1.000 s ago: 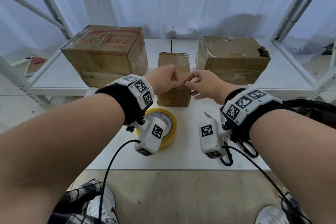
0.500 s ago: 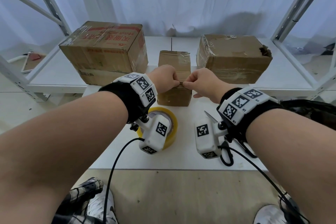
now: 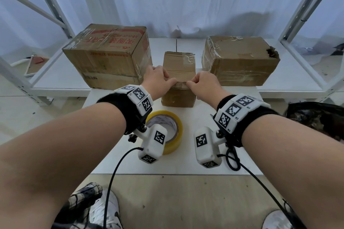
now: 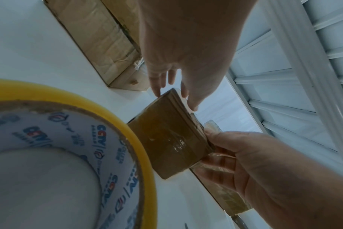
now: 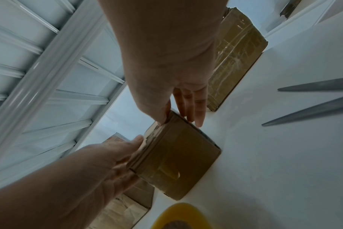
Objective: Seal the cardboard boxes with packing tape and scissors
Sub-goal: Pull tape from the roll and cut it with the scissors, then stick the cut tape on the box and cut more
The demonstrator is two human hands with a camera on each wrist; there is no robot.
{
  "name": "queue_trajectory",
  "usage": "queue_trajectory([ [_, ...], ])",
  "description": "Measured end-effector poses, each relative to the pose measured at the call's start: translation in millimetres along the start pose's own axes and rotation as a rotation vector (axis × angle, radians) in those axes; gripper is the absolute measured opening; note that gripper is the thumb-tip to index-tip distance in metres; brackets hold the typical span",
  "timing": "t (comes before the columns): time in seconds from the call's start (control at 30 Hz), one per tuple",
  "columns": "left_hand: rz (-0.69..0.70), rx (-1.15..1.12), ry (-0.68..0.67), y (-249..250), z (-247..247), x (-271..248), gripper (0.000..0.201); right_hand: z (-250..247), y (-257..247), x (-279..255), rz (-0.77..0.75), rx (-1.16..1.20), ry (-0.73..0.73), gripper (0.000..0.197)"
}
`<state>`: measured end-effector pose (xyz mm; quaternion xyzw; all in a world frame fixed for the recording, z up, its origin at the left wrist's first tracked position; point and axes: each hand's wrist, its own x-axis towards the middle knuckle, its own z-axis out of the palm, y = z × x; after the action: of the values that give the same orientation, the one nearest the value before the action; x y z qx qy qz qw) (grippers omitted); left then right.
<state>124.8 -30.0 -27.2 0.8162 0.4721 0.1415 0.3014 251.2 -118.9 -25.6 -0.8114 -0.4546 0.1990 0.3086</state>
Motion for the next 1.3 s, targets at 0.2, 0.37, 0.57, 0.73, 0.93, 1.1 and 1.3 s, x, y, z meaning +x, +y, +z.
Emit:
queue_trajectory([
  [0.2,-0.099,-0.080,-0.008,1,6,4,0.040,5,2,5,0.084,0.147,0.005,0.017],
  [0.37,-0.111,-0.066,0.014,4,9,8,0.042,0,7,3,0.221,0.410,-0.001,0.020],
  [0.57,-0.113,-0.096,0.014,2,12,10,0.039,2,7,5,0.236,0.431,0.032,0.025],
  [0.73,-0.104,-0.122,0.030,1,12,13,0.035,3,4,8,0.245,0.422,0.054,0.027],
  [0.93,-0.014,-0.208,-0.056,-5,-5,6,0.025,-7,6,4,0.139,0.324,0.026,0.015],
  [1.1,0.089,-0.015,-0.096,-11,-23,-12,0.029,-17,4,-12,0.021,0.055,0.040,0.016],
  [1.3,0.312,0.366,-0.208,-2,-27,-54,0.027,-17,-3,-53,-0.088,-0.124,-0.035,0.025],
])
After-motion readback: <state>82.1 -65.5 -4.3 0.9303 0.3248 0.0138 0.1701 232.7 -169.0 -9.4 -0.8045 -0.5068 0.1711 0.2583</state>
